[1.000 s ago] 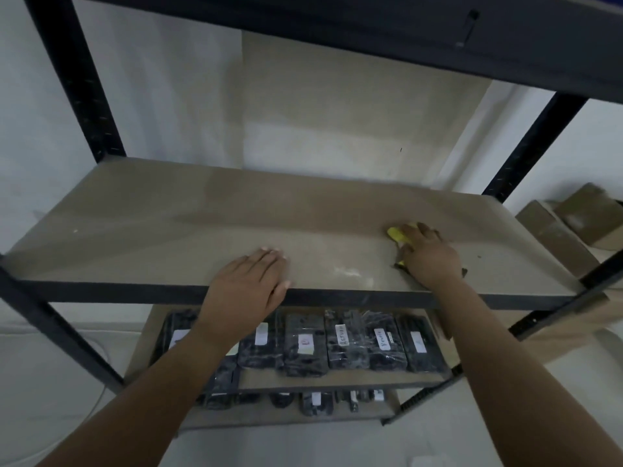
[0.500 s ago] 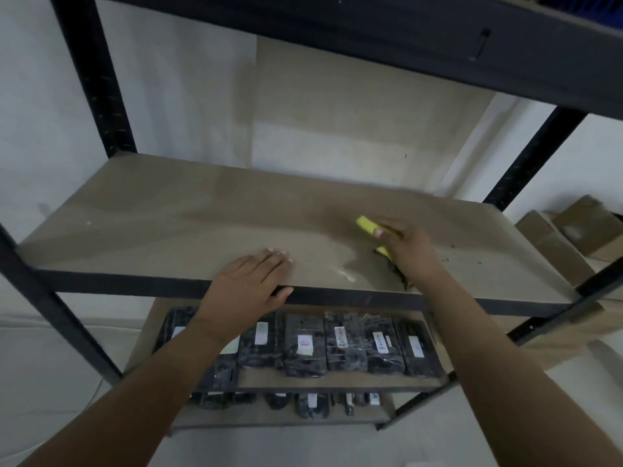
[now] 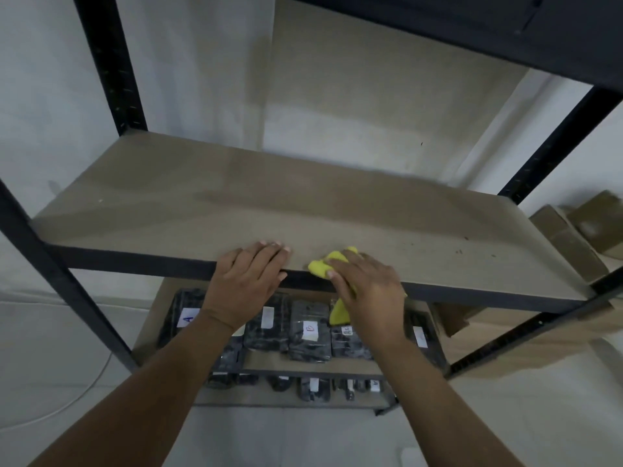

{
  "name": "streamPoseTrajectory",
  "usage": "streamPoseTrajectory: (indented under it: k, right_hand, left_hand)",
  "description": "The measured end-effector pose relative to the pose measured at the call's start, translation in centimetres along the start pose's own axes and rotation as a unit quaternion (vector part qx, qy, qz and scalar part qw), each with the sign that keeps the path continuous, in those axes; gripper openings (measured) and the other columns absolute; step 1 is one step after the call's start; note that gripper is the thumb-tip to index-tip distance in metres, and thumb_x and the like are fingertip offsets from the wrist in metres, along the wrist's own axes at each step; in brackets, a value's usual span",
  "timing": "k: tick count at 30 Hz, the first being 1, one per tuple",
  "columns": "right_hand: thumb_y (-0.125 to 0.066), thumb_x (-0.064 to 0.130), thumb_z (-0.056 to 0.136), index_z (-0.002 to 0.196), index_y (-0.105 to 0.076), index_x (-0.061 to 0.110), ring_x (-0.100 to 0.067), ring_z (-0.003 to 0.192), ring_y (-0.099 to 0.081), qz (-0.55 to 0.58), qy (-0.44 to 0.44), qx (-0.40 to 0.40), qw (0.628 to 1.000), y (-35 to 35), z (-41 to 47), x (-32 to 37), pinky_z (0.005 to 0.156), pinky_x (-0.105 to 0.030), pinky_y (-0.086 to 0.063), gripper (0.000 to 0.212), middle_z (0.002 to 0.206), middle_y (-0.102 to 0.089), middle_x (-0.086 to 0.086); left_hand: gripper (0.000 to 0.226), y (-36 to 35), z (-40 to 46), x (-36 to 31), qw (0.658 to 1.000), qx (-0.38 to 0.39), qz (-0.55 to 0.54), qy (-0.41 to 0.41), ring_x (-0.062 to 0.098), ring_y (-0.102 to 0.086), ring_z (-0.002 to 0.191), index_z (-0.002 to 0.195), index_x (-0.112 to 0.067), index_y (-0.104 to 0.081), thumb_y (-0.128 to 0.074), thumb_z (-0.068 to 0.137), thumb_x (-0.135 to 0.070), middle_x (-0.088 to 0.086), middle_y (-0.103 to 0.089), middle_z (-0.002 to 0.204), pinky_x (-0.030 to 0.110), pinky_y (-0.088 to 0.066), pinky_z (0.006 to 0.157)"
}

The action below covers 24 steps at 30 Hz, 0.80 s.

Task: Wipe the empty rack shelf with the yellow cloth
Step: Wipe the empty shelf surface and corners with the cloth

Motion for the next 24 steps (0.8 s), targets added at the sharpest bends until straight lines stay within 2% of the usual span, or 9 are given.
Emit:
streamPoseTrajectory:
  k: [3,5,6,8,10,13,17,21,24]
  right_hand:
    - [-0.055,0.034,0.088,0.095,-0.073,0.020,-0.001,0.072,-0.063,0.116,-0.070,-0.020,0.991,2.5,1.0,0.2,0.063,-0.025,-0.055,0.024,0.094,-0.075,0.002]
    - [-0.057,0.034,0.088,0.104,-0.071,0.018,0.003,0.062,-0.055,0.165,-0.155,-0.031,0.973,3.5,3.5,-1.2,0.056,-0.012,-0.045,0.026,0.096,-0.074,-0.004]
    - [-0.054,0.036,0.090,0.108,-0.069,0.020,-0.001,0.062,-0.056,0.136,-0.176,-0.023,0.975,3.1,4.9,-2.4,0.054,-0.011,-0.039,0.028,0.098,-0.074,-0.006]
    - [-0.048,0.041,0.093,0.115,-0.065,0.026,-0.018,0.087,-0.064,0.053,-0.173,0.032,0.983,1.6,6.9,-3.6,0.064,-0.023,-0.042,0.031,0.111,-0.070,-0.005]
    - [-0.044,0.041,0.094,0.120,-0.059,0.031,-0.025,0.116,-0.055,-0.020,-0.119,0.107,0.987,-0.9,7.2,-3.8,0.088,-0.032,-0.044,0.032,0.129,-0.060,-0.001]
    - [-0.049,0.036,0.092,0.119,-0.061,0.029,-0.023,0.124,-0.050,-0.036,-0.095,0.113,0.988,-2.1,6.5,-3.7,0.098,-0.037,-0.043,0.031,0.134,-0.056,0.002]
    - [-0.057,0.034,0.086,0.104,-0.070,0.026,-0.021,0.108,-0.063,-0.007,-0.052,0.044,0.998,-1.1,3.6,-1.9,0.089,-0.034,-0.050,0.023,0.116,-0.069,0.001]
    - [-0.051,0.042,0.088,0.090,-0.072,0.028,-0.015,0.093,-0.068,-0.031,-0.019,-0.033,0.999,-0.7,-0.2,0.8,0.075,-0.028,-0.049,0.025,0.098,-0.074,0.008]
    - [-0.052,0.040,0.088,0.085,-0.073,0.027,-0.004,0.083,-0.068,0.046,-0.030,-0.110,0.992,1.2,-0.4,1.0,0.074,-0.019,-0.049,0.025,0.087,-0.074,0.011]
  left_hand:
    - [0.037,-0.2,0.1,0.1,1.000,0.017,-0.010,0.002,0.021,-0.061,0.106,0.124,-0.017,-0.054,-0.034,0.098,-0.035,0.002,-0.066,0.117,0.034,-0.035,0.084]
    - [0.037,-0.1,0.2,0.2,1.000,0.020,-0.018,0.008,0.020,-0.062,0.105,0.122,-0.017,-0.056,-0.034,0.099,-0.036,0.001,-0.067,0.116,0.034,-0.035,0.084]
    - [0.037,-0.1,0.2,0.2,1.000,0.021,-0.021,0.009,0.020,-0.062,0.105,0.122,-0.017,-0.056,-0.035,0.099,-0.036,0.001,-0.067,0.116,0.033,-0.035,0.084]
    - [0.036,0.0,0.1,0.2,0.999,0.029,-0.022,0.011,0.020,-0.062,0.104,0.122,-0.018,-0.056,-0.036,0.098,-0.036,0.001,-0.067,0.116,0.033,-0.035,0.085]
    - [0.036,0.1,0.2,0.1,0.999,0.036,-0.027,0.016,0.021,-0.063,0.104,0.121,-0.018,-0.055,-0.035,0.098,-0.036,0.001,-0.067,0.116,0.034,-0.035,0.085]
    - [0.037,0.2,0.2,0.1,0.998,0.045,-0.027,0.017,0.021,-0.064,0.102,0.119,-0.017,-0.059,-0.034,0.099,-0.036,0.002,-0.068,0.115,0.034,-0.035,0.085]
    - [0.038,0.1,0.2,0.0,0.999,0.039,-0.025,0.018,0.020,-0.063,0.101,0.118,-0.018,-0.061,-0.034,0.098,-0.035,0.001,-0.068,0.113,0.033,-0.035,0.084]
    - [0.036,0.3,0.4,-0.1,0.998,0.043,-0.042,0.019,0.021,-0.060,0.101,0.118,-0.017,-0.058,-0.035,0.096,-0.033,0.003,-0.068,0.112,0.034,-0.034,0.082]
    - [0.031,1.6,1.2,-0.3,0.989,0.060,-0.115,0.073,0.020,-0.054,0.094,0.109,-0.017,-0.056,-0.040,0.091,-0.035,0.004,-0.067,0.102,0.033,-0.035,0.077]
Point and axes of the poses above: each hand's wrist, its own z-axis towards the middle knuckle, its own y-axis out of the back of the hand, x = y × z, the point moved 2 cm from there along z, towards the middle knuckle
